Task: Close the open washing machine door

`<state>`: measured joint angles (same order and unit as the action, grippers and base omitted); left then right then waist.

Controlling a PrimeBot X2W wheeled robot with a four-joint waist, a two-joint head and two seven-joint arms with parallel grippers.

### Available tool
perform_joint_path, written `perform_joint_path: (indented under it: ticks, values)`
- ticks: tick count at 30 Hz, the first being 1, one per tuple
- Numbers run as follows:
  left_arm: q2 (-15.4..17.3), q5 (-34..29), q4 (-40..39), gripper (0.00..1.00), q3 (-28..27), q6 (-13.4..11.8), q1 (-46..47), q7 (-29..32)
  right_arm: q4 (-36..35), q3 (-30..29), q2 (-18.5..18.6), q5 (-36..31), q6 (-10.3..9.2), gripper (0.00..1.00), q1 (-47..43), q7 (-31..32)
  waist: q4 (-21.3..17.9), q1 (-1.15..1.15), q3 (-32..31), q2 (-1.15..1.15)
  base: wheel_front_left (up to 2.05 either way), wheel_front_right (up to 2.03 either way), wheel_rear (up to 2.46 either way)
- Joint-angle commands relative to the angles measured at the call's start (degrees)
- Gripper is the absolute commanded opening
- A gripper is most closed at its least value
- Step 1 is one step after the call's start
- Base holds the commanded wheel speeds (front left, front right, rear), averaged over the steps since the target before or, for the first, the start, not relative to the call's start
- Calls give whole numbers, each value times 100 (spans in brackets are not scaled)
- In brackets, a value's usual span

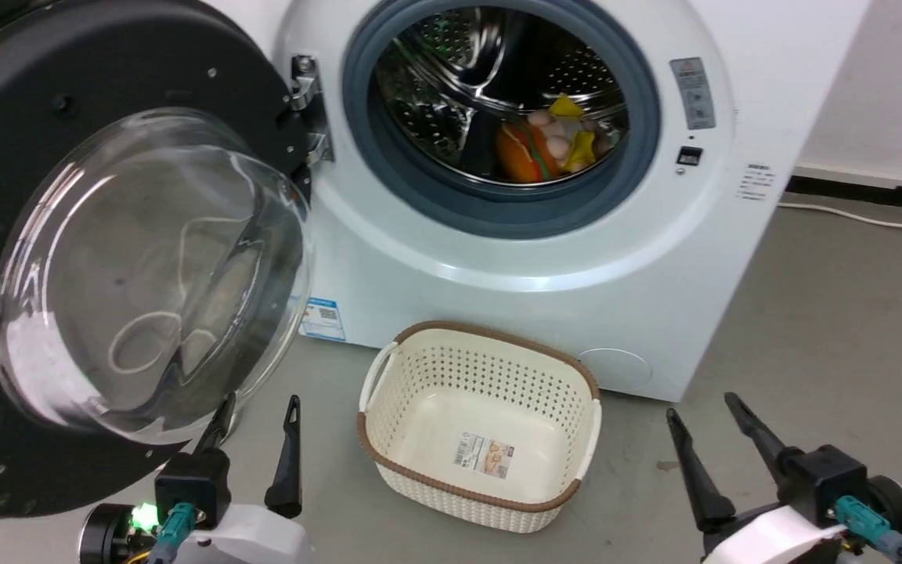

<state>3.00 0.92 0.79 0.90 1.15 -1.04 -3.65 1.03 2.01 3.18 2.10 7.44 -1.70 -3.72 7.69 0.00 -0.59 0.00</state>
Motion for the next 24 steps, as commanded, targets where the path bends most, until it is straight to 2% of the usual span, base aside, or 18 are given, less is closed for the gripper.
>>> perform_joint_path:
  ticks: [1,9,24]
  values:
    - [13,49,-39,100,-18,-24,-63,-61,28,54,20,43,1,100,57,-59,65,0,26,0,0,0,0]
    - [-4,88,-217,100,-18,-119,-182,-181,195,317,141,172,2,100,213,-179,337,0,86,0,-13,-13,-13]
    - [-11,234,-312,100,109,-246,-273,-361,191,456,234,304,2,100,158,-357,673,0,52,0,-9,-9,-9]
